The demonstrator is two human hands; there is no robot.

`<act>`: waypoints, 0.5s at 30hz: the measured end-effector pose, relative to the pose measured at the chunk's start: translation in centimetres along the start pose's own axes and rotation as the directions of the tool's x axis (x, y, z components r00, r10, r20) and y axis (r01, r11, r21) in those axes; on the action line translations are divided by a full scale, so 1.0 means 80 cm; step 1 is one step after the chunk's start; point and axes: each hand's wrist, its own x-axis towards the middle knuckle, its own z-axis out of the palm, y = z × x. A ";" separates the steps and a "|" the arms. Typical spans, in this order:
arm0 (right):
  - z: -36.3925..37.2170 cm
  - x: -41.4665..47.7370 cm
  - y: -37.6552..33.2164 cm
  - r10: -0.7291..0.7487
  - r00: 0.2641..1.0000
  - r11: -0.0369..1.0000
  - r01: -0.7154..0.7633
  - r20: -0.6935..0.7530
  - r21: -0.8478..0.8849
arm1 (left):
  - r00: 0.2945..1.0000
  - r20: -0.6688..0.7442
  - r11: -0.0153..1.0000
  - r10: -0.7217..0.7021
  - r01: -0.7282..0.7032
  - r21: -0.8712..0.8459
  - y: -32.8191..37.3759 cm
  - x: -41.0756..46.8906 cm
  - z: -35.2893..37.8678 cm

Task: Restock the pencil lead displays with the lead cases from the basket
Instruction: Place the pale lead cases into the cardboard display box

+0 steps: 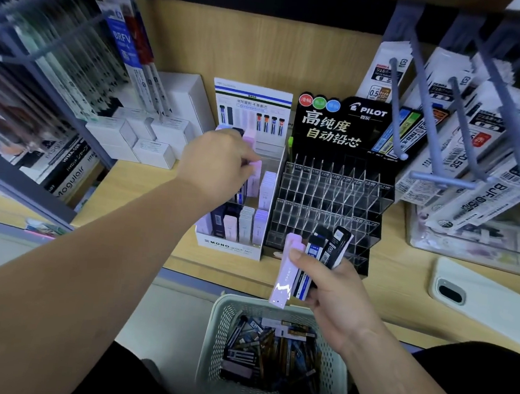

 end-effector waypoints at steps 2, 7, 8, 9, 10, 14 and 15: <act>0.000 0.000 0.000 0.002 1.000 1.000 -0.002 0.002 -0.003 | 1.000 -0.002 0.999 -0.013 0.013 -0.038 -0.001 -0.003 0.000; -0.002 0.001 0.001 0.005 1.000 1.000 -0.005 0.005 -0.013 | 1.000 -0.019 0.999 -0.009 0.008 -0.045 0.004 -0.009 0.001; -0.002 0.001 0.001 0.005 1.000 1.000 -0.005 0.005 -0.014 | 1.000 -0.009 1.000 0.002 -0.002 -0.013 0.005 -0.008 0.001; -0.003 0.002 0.001 0.005 1.000 1.000 -0.005 0.004 -0.013 | 1.000 0.009 0.999 0.017 -0.017 0.030 0.006 -0.006 0.002; -0.003 0.002 0.001 0.003 1.000 1.000 -0.003 0.002 -0.009 | 0.999 0.037 0.997 0.029 -0.031 0.077 0.006 -0.004 0.005; -0.004 0.005 0.002 0.007 1.000 1.000 -0.007 -0.001 -0.019 | 0.997 0.074 0.985 0.002 -0.015 0.171 0.013 0.001 0.010; -0.004 0.005 0.001 0.007 1.000 1.000 -0.007 -0.001 -0.023 | 0.998 0.065 0.986 -0.002 -0.008 0.165 0.016 0.001 0.009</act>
